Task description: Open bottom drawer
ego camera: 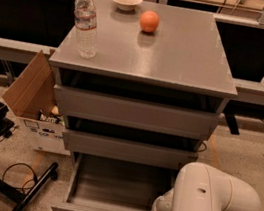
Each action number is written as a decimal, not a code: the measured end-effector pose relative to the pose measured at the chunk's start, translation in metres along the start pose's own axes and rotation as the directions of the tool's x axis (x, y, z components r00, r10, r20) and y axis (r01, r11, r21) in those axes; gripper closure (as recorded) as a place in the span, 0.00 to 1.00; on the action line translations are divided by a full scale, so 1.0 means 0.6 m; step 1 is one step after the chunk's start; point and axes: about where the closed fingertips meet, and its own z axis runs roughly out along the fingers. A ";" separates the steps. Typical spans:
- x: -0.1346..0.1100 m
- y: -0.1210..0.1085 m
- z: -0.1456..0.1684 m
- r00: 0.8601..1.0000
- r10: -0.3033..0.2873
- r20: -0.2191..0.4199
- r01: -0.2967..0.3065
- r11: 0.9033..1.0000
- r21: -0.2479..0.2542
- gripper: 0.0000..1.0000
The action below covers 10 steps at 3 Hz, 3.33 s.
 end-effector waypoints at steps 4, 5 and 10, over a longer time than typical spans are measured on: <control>0.037 0.034 -0.056 0.999 -0.035 -0.040 0.034 0.999 -0.023 1.00; 0.072 0.063 -0.173 0.994 -0.060 -0.092 0.060 0.998 -0.003 1.00; 0.074 0.069 -0.225 0.985 -0.134 -0.110 0.136 0.990 0.017 0.00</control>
Offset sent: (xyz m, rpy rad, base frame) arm -0.1983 -0.0578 0.0924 -0.1443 0.1263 0.0619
